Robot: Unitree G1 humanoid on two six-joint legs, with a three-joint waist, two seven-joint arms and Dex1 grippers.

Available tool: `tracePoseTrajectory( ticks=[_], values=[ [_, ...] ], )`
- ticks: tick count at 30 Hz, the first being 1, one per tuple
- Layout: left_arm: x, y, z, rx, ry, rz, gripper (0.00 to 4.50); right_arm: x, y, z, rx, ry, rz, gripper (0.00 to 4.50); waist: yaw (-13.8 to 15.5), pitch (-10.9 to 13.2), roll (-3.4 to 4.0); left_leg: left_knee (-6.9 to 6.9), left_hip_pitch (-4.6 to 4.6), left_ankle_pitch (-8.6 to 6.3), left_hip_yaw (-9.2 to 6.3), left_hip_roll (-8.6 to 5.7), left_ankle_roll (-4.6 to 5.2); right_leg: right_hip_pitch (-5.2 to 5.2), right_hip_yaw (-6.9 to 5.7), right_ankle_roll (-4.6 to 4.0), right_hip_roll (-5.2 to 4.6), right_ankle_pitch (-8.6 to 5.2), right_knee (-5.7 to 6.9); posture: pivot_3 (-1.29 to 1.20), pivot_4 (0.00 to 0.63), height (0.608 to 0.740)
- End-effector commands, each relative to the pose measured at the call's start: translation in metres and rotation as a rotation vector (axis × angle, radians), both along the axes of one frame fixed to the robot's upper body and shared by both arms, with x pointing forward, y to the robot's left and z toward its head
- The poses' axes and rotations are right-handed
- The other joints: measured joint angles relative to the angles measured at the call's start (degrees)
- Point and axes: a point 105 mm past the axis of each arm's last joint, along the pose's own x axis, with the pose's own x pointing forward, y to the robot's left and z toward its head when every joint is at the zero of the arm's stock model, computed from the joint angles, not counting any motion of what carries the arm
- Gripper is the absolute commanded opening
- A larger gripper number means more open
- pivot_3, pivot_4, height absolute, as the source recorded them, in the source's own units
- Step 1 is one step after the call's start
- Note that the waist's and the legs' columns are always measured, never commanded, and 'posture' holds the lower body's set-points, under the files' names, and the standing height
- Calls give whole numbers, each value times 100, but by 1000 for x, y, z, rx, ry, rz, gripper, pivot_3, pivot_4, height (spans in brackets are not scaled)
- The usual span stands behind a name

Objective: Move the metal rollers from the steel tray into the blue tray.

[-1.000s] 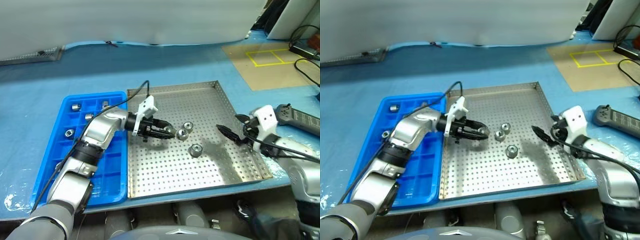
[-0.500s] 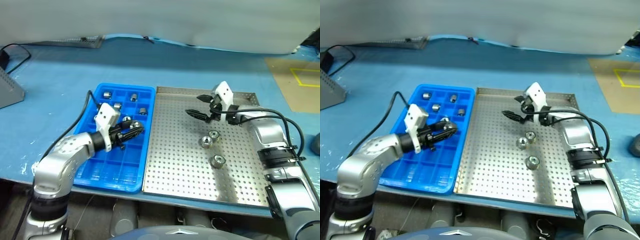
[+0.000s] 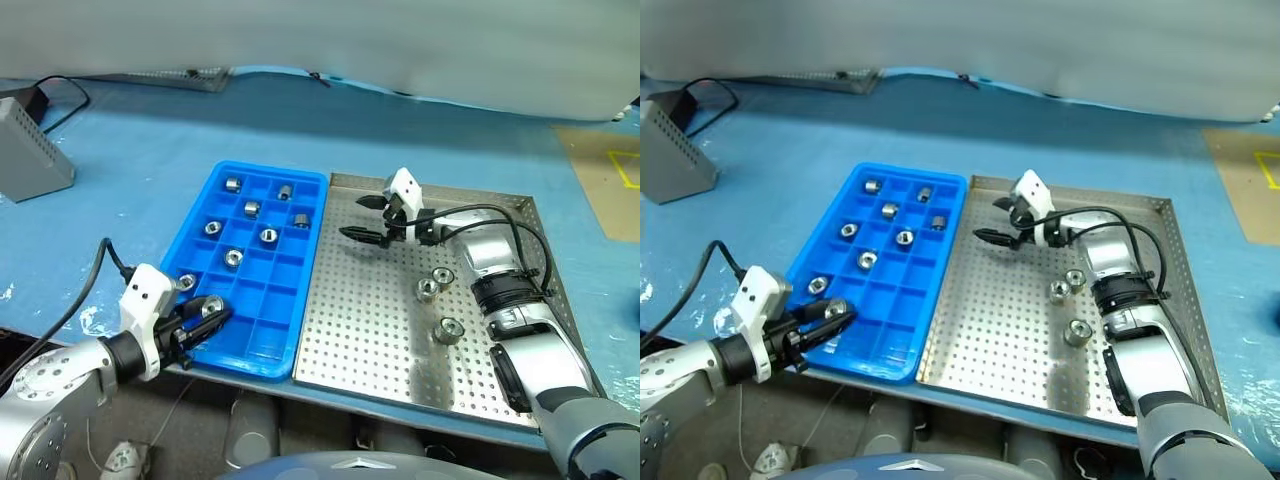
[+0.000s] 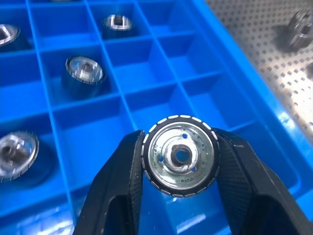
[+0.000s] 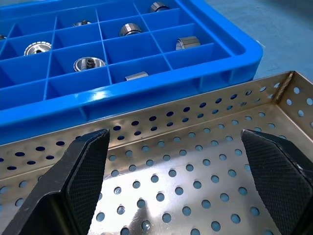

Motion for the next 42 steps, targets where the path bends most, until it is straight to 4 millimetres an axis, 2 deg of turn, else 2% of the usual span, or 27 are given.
tracePoseTrajectory(
  ticks=[1, 10, 13, 19, 20, 23, 27, 33, 35, 37, 42],
  values=[
    [-2, -4, 6, 33, -45, -10, 1717, 2, 3, 12, 11, -48, 17, 4500, 26, 0, 0, -3, 0, 1, 0, 0, -1, -1, 0, 0, 0, 0, 0, 274, 150, 740],
    [13, 17, 6, 98, -47, 93, 1717, 2, -6, 9, 13, -46, -13, 4500, 32, 0, -1, -11, 3, 8, 0, 5, -13, -7, 3, 0, 8, 0, 3, 249, 150, 740],
    [12, 18, 4, 116, -29, 92, 1717, 2, -8, 8, 13, -45, -22, 4500, 26, -1, -2, -11, 3, 8, 0, 5, -13, -7, 4, 0, 9, 0, 3, 241, 150, 740],
    [15, 15, 1, 108, -3, 57, 3771, 0, -12, 9, 13, -48, -40, 4500, 13, -1, -2, -10, 3, 9, 0, 5, -13, -8, 4, 0, 10, 0, 4, 195, 150, 740],
    [19, 7, 6, 76, -22, 10, 4050, 0, -15, 9, 14, -52, -49, 4500, 18, -1, -2, -10, 3, 9, 0, 5, -14, -8, 3, 0, 10, 0, 6, 177, 150, 740],
    [30, -8, 23, -10, -76, -81, 4050, -3, -21, 12, 18, -62, -75, 4500, 21, -1, -2, -7, 9, 13, 1, 4, -19, -4, 4, 1, 9, 1, 13, 130, 150, 740],
    [64, -26, 37, -69, -161, -197, 4050, -8, -40, 18, 29, -75, -148, 4500, 2, -3, -3, -6, 22, 16, 3, 1, -24, 8, 9, 1, 9, 1, 19, 44, 150, 740],
    [119, -73, 24, -122, -246, -387, 4050, -23, -71, 24, 9, -108, -269, 4500, -173, -6, -2, -2, 28, 32, 9, -3, -47, 7, 25, 4, 10, 3, 25, -137, 150, 740],
    [126, -84, 22, -139, -259, -434, 4050, -26, -78, 26, 3, -119, -299, 4500, -262, -6, -3, -2, 26, 32, 11, -4, -47, 4, 27, 4, 10, 3, 24, -174, 150, 740],
    [136, -107, 18, -143, -274, -525, 4050, -32, -94, 32, 4, -135, -363, 4500, -363, -7, -2, -1, 24, 32, 12, -4, -45, 3, 29, 4, 11, 4, 23, -210, 150, 740],
    [150, -158, 16, -172, -295, -692, 4050, -45, -115, 36, -18, -152, -455, 4500, -525, -8, -2, 0, 25, 23, 19, -5, -27, 3, 31, 4, 11, 4, 23, -290, 150, 740]
  ],
)
